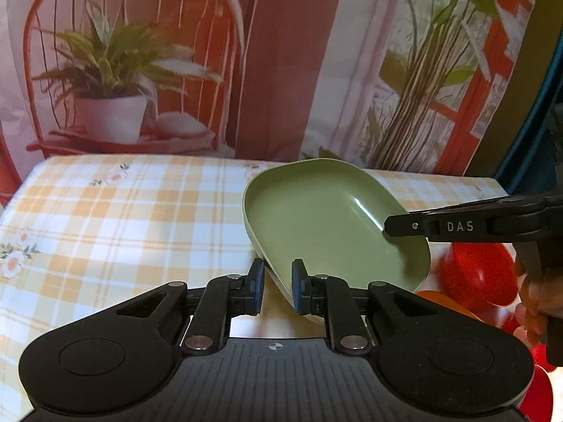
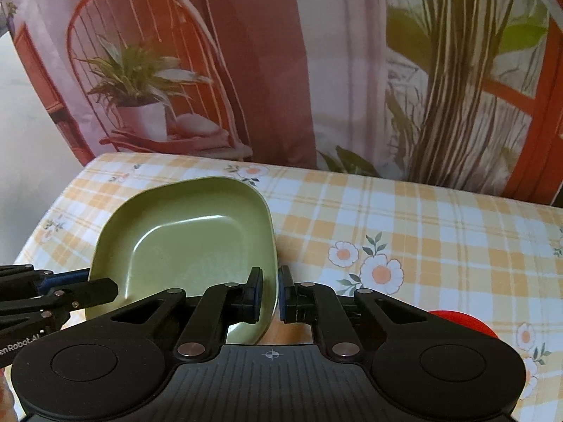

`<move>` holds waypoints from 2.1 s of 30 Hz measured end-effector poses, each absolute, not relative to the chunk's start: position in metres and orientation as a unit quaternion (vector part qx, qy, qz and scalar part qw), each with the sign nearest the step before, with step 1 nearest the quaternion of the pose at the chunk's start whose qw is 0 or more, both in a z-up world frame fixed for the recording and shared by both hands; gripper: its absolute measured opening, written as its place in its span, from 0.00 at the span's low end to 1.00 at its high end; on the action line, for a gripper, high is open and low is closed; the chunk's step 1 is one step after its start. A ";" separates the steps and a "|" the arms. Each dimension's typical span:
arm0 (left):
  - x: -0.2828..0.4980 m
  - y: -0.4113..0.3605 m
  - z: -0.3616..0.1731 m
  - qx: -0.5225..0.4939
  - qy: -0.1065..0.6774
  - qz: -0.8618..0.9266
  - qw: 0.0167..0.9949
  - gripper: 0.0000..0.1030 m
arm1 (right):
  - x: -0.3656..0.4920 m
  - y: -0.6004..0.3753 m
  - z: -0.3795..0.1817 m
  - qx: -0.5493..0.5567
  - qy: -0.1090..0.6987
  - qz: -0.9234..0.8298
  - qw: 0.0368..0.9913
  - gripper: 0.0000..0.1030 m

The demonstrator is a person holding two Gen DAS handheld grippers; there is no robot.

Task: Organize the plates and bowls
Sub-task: 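Grasp the rim of a sage-green plate with the left gripper, then lift the green plate with the left gripper and lower it onto the orange plate, then lower the green plate onto the orange plate with the left gripper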

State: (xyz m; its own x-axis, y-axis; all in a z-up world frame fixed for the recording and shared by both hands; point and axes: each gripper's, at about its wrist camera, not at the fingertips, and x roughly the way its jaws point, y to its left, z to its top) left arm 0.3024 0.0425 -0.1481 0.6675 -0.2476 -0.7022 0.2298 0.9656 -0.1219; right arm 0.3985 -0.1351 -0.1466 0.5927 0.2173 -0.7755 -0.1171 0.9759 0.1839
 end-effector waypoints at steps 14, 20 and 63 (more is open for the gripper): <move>0.230 0.017 -0.112 0.000 0.368 -0.153 0.917 0.20 | 0.334 -0.158 -0.116 0.053 0.424 0.101 0.899 0.09; 0.207 0.003 -0.116 -0.001 0.377 -0.161 0.912 0.20 | 0.309 -0.169 -0.117 0.046 0.425 0.100 0.898 0.09; 0.177 -0.016 -0.151 -0.028 0.443 -0.160 0.882 0.22 | 0.276 -0.179 -0.132 0.017 0.427 0.122 0.896 0.09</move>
